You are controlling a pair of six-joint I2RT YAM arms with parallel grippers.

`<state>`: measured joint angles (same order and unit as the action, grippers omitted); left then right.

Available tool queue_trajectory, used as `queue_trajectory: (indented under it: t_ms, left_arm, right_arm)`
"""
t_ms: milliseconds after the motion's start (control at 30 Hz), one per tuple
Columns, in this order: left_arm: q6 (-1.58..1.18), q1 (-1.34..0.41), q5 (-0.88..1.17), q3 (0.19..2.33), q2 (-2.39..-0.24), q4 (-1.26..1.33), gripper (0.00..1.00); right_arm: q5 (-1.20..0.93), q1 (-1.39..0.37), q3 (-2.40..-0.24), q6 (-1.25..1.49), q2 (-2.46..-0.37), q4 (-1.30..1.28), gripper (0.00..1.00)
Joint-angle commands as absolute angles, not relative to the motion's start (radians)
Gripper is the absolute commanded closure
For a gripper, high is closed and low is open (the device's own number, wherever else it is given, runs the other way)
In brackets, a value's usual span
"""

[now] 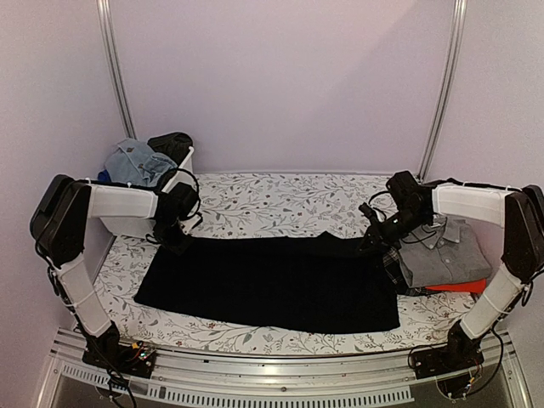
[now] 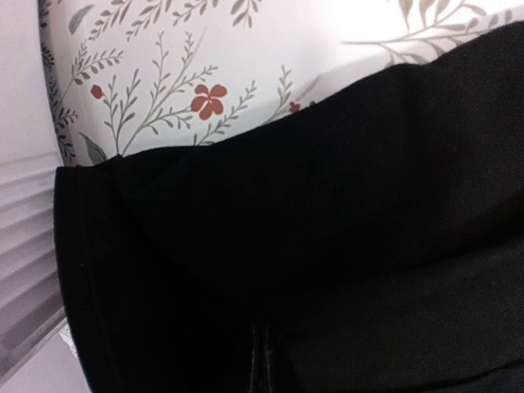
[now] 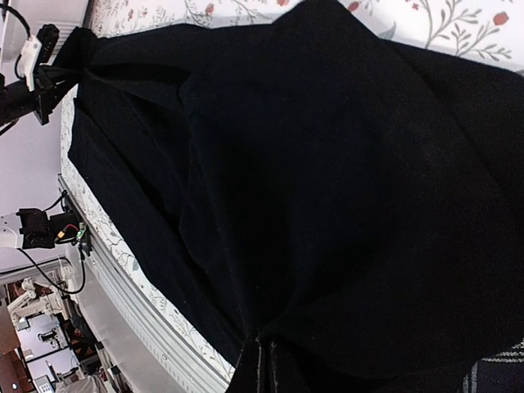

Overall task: Fold and stack the mixed laundry pile
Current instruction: Adjust the 1/3-folded T-shirt at the center of the board.

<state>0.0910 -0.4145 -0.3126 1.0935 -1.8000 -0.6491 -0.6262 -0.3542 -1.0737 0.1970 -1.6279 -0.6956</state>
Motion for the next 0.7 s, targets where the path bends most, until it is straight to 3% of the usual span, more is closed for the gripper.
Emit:
queue_trajectory:
  t_ms: [0, 300, 667]
  left_arm:
    - [0.047, -0.411, -0.359, 1.111, -1.760, -0.679, 1.00]
    - [-0.065, -0.377, -0.347, 1.150, -1.661, -0.623, 1.00]
    - [-0.002, -0.352, -0.473, 1.573, -1.955, -0.612, 1.00]
  right_arm:
    - [-0.662, -0.376, -1.113, 0.194, -1.523, -0.701, 1.00]
    - [-0.533, -0.388, -1.118, 0.216, -1.461, -0.674, 1.00]
    - [-0.334, -0.278, -1.499, 0.239, -1.716, -0.602, 1.00]
